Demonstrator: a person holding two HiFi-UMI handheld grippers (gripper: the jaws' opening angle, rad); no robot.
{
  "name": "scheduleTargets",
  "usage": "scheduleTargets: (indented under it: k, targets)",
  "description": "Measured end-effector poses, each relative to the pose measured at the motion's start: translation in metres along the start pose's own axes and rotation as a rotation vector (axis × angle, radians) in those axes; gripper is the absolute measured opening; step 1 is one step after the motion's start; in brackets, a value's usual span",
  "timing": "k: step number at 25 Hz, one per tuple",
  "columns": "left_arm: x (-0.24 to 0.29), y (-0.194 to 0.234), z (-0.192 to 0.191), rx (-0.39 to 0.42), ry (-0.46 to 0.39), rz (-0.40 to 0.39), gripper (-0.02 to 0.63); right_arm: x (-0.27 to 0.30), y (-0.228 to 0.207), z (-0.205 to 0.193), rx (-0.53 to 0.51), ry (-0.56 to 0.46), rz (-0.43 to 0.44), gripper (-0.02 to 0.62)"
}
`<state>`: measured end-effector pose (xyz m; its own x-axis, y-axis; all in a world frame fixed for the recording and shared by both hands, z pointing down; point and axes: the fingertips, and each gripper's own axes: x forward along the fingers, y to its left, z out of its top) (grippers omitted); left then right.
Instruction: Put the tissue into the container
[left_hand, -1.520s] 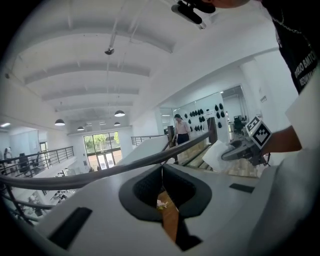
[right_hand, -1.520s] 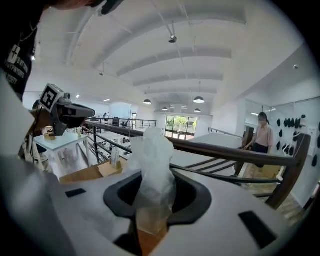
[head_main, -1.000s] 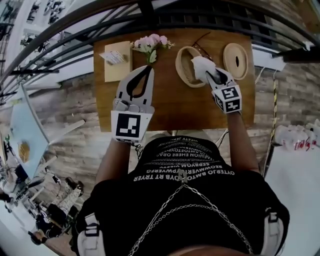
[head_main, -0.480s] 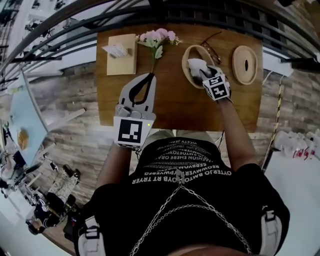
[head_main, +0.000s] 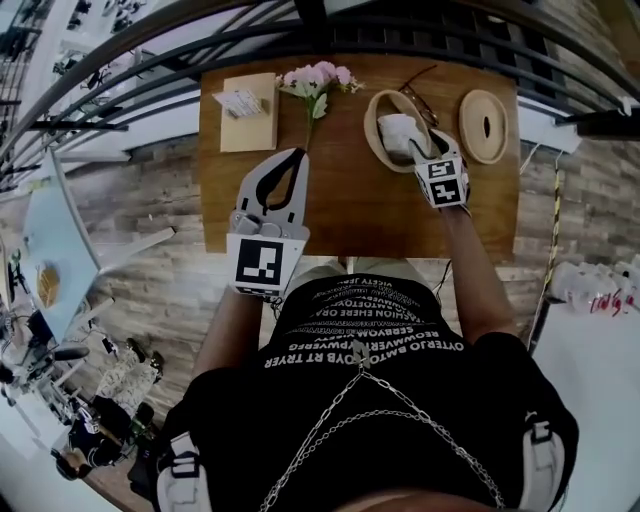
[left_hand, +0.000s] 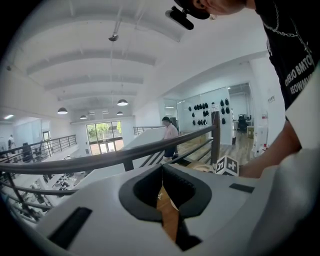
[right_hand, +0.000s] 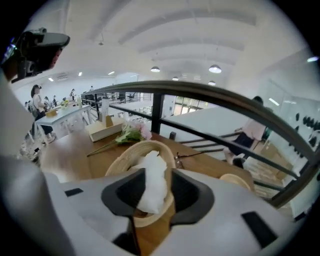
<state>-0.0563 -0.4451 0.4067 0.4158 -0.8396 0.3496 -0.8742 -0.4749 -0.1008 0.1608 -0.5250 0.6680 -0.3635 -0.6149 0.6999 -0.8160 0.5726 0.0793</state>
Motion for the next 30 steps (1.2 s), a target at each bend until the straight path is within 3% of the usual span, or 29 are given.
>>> scheduleTargets:
  k: [1, 2, 3, 14, 19, 30]
  targets:
    - [-0.003, 0.0, 0.001, 0.002, -0.005, -0.002, 0.029, -0.015, -0.005, 0.007, 0.007, -0.047, -0.036, 0.103]
    - [-0.006, 0.0, 0.002, 0.003, -0.011, -0.005, 0.029, -0.03, -0.011, 0.015, 0.016, -0.095, -0.065, 0.034]
    - [-0.009, 0.001, 0.003, 0.004, -0.017, -0.008, 0.029, -0.045, -0.014, 0.022, 0.023, -0.135, -0.085, 0.017]
    - [-0.061, -0.003, 0.032, 0.048, -0.132, -0.009, 0.029, -0.212, 0.008, 0.07, 0.04, -0.352, -0.184, 0.014]
    - [-0.094, -0.006, 0.038, 0.027, -0.162, -0.011, 0.029, -0.277, 0.033, 0.086, 0.034, -0.397, -0.193, 0.015]
    - [-0.12, -0.023, 0.027, 0.017, -0.186, -0.032, 0.029, -0.362, 0.061, 0.097, 0.008, -0.486, -0.229, 0.015]
